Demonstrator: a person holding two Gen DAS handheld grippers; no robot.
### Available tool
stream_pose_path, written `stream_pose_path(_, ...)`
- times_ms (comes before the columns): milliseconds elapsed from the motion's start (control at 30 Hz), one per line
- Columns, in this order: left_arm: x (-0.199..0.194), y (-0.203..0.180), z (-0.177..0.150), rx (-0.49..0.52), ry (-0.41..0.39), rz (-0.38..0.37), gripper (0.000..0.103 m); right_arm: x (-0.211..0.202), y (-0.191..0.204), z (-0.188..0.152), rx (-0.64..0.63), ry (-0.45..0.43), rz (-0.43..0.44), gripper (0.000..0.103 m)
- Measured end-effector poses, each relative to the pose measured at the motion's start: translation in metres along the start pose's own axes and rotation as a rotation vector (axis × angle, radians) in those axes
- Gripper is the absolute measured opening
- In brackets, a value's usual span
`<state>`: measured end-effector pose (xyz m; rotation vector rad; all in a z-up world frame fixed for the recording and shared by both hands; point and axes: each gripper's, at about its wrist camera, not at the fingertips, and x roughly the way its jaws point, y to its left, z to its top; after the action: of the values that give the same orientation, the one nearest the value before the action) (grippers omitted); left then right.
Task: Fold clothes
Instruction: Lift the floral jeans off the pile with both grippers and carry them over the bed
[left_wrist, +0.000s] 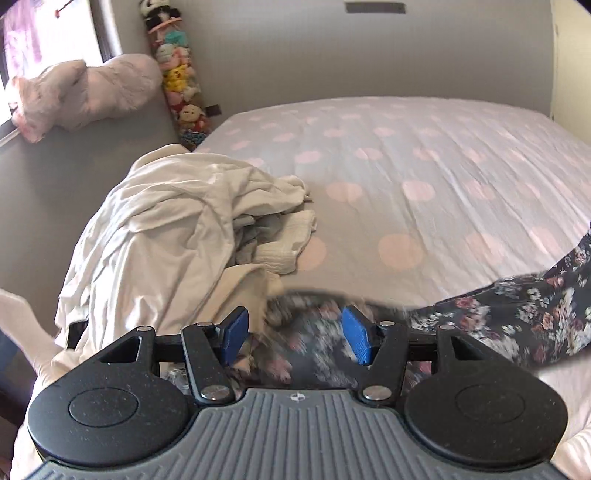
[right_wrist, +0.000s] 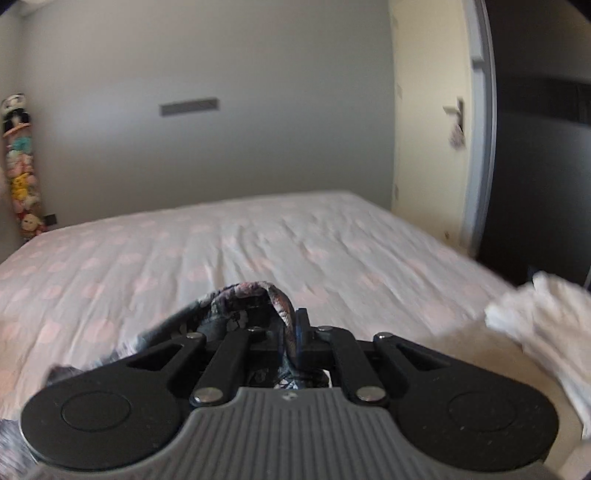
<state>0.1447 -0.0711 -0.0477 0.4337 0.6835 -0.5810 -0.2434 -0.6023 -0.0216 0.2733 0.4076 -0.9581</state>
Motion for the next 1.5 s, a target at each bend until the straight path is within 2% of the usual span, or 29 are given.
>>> stream_pose_path(100,0.019,-0.01,0.006,0.077,0.032,-0.02,0.061,0.015,-0.008,-0.016,0.006,0.061,-0.033,0.007)
stream_pose_path(467,0.117,-0.03,0.012,0.326,0.202,-0.059,0.061,0.029,-0.01,-0.033,-0.022,0.086,-0.063,0.009)
stream_pose_path(600,0.157,-0.032,-0.001,0.442,0.272,-0.028,0.061,0.037,-0.012,-0.036,-0.028,0.106,-0.07,0.01)
stream_pose_path(667,0.166,-0.029,-0.004,0.438,0.272,-0.033,0.062,0.042,-0.014,-0.037,-0.032,0.118,-0.075,0.01)
stream_pose_path(733,0.174,-0.027,-0.007,0.433,0.272,-0.039,0.072,0.047,-0.015,-0.039,-0.039,0.132,-0.081,0.011)
stream_pose_path(767,0.177,-0.024,-0.007,0.409,0.276,-0.045,0.075,0.05,-0.016,-0.039,-0.039,0.139,-0.084,0.012)
stream_pose_path(833,0.182,-0.016,-0.007,0.339,0.288,-0.065,0.075,0.054,-0.016,-0.04,-0.037,0.149,-0.088,0.012)
stream_pose_path(867,0.182,-0.01,-0.007,0.286,0.295,-0.084,0.074,0.056,-0.017,-0.04,-0.036,0.152,-0.09,0.012)
stream_pose_path(900,0.182,-0.004,-0.008,0.232,0.301,-0.102,0.067,0.058,-0.016,-0.041,-0.036,0.153,-0.091,0.013)
stream_pose_path(933,0.182,0.001,-0.008,0.178,0.308,-0.121,0.064,0.059,-0.016,-0.041,-0.038,0.153,-0.091,0.013)
stream_pose_path(1033,0.174,-0.006,-0.01,0.186,0.281,-0.117,0.051,0.06,-0.015,-0.042,-0.039,0.153,-0.092,0.013)
stream_pose_path(1100,0.168,-0.014,-0.01,0.209,0.272,-0.113,0.031,0.059,-0.015,-0.042,-0.032,0.148,-0.089,0.013)
stream_pose_path(1200,0.157,-0.02,-0.004,0.218,0.268,-0.097,0.02,0.053,-0.016,-0.041,-0.018,0.137,-0.082,0.013)
stream_pose_path(1267,0.15,-0.024,0.0,0.224,0.266,-0.086,0.017,0.044,-0.016,-0.037,-0.022,0.115,-0.07,0.013)
stream_pose_path(1367,0.128,-0.02,0.012,0.189,0.217,-0.054,0.016,0.03,-0.017,-0.03,-0.028,0.083,-0.052,0.012)
stream_pose_path(1500,0.08,-0.005,0.038,0.129,0.096,-0.001,0.016,0.011,-0.017,-0.021,-0.035,0.039,-0.028,0.012)
